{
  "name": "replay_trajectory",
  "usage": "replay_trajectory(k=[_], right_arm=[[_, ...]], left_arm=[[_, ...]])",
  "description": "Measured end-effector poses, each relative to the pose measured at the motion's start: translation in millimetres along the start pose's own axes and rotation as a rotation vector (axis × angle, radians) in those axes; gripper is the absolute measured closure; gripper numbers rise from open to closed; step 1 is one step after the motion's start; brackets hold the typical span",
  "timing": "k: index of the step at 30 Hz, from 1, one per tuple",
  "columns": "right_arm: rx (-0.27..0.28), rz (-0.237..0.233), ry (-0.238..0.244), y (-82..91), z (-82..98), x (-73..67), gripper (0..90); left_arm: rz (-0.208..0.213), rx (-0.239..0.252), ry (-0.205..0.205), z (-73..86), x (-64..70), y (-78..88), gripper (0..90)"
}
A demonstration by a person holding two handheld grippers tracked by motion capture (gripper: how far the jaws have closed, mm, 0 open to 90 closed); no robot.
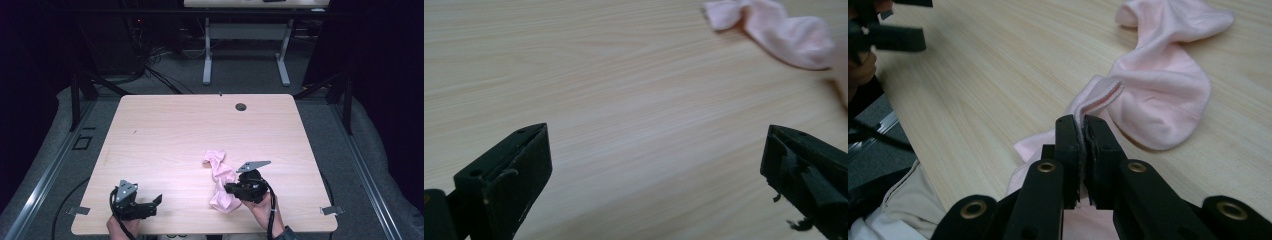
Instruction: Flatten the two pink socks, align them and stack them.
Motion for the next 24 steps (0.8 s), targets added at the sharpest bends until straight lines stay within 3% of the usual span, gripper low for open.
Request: replay_trajectory(k=[7,12,19,21,24], right_arm=[[0.031,0.012,-0.018,8.2,-10.5,1.2,85.1],[0.055,0.002,-0.027,11.8,-15.3,3.0,85.1],[0.102,-0.038,-0.031,21.7,-24.0,-3.9,85.1],[0.121,-0.042,-0.034,25.8,-27.4,-5.8,85.1],[0.141,-0.060,-0.033,30.2,-32.2,-8.7,85.2]], left_arm=[[0.143,0.030,-0.092,-8.4,62.8,-13.6,0.3],[0.248,-0.002,-0.134,-13.3,99.7,-35.3,2.3],[0.331,-0.068,-0.162,-19.3,125.5,-67.7,21.9],[0.373,-0.063,-0.139,-21.4,129.4,-74.6,24.8],[0.374,-0.042,-0.130,-26.3,131.3,-79.9,35.6]])
Point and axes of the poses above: each handheld gripper's, and its own axes: y roughly backward along the jaws, z roughly out of its underside, x roughly to its right, the point moved 6 cm from there along -y, roughly forward along the jaws
